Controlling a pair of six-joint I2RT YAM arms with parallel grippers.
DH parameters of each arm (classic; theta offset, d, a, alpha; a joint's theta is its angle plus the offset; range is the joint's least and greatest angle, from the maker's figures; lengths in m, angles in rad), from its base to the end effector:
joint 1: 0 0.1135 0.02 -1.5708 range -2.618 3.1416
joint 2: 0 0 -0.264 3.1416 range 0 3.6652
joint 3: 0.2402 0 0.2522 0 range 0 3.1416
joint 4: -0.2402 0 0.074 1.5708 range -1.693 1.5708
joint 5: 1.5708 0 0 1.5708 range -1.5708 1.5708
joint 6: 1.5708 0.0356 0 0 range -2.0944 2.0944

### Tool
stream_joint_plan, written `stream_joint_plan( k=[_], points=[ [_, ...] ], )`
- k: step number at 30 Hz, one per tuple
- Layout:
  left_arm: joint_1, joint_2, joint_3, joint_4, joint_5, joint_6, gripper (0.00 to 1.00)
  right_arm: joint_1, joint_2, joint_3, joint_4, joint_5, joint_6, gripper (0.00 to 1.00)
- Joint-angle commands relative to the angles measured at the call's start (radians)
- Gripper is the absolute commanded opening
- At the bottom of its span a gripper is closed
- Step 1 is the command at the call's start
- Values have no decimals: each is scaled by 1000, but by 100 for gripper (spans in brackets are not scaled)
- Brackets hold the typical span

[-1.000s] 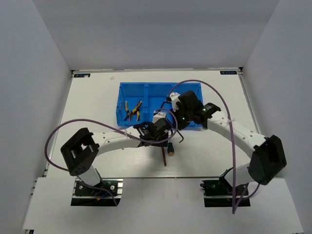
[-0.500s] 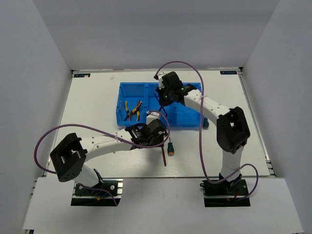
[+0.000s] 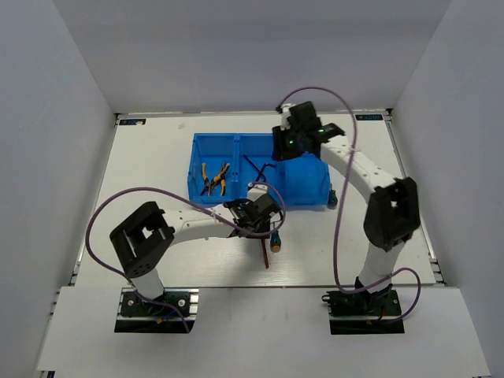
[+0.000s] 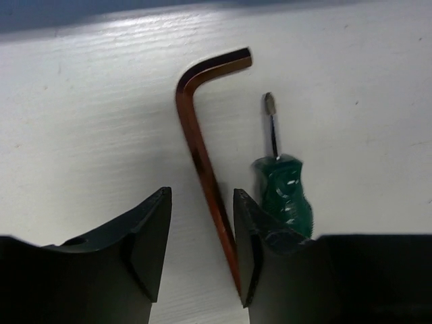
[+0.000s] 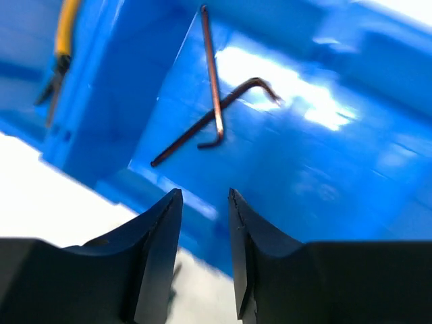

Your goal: Sort the tools into containers

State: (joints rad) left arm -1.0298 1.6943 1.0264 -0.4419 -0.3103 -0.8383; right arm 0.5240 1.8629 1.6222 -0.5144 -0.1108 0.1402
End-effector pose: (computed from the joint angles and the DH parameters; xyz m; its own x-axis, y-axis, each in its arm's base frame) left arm 0.1793 -0.2773 0.1742 -0.8633 0.0622 -0.5008 0.1562 0.9766 -0.1479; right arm 0.3685 0.2175 0.2912 -0.6668 -0.2249 -0.7105 -0.4785 0.8601 0.1768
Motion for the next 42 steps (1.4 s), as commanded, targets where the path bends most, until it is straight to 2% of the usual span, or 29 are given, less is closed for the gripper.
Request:
stream_joint_plan(
  k=[1, 3, 7, 12, 16, 19, 20, 23, 25, 27, 34, 39, 42],
  points=[
    [-3, 34, 84, 10, -10, -4, 51, -67, -201, 2, -82, -59, 16, 40],
    [-3, 100, 142, -29, -32, -4, 48, -116, -241, -95, -107, -64, 1, 40],
    [-3, 191, 233, -147, -75, -27, 34, -208, -408, -272, -108, -92, -40, 38],
    [-3, 179, 186, -153, -73, -39, 34, -300, -531, -476, -124, -136, -53, 38],
    [-3, 186, 159, -156, -55, -39, 35, -341, -577, -564, -133, -150, -37, 38],
    [-3, 231, 169, -184, -55, -39, 22, -384, -608, -622, -128, -153, -25, 38],
    [-3, 231, 169, -184, -46, -30, 12, -392, -616, -636, -128, -155, -25, 38],
    [-3, 210, 169, -193, -36, -19, 0, -419, -649, -653, -130, -144, -37, 41],
    [-12, 167, 181, -207, -36, -8, 0, -438, -668, -656, -130, -129, -60, 47],
    [-12, 98, 196, -227, -45, 1, 0, -458, -673, -667, -128, -93, -77, 60],
    [48, 4, 378, -339, -153, 54, 0, -548, -634, -676, -111, -75, -65, 61],
    [115, 74, 521, -328, -191, 105, 0, -585, -604, -671, -85, -89, -105, 61],
    [169, 169, 633, -354, -222, 123, 0, -599, -544, -641, -98, -131, -135, 61]
  ],
)
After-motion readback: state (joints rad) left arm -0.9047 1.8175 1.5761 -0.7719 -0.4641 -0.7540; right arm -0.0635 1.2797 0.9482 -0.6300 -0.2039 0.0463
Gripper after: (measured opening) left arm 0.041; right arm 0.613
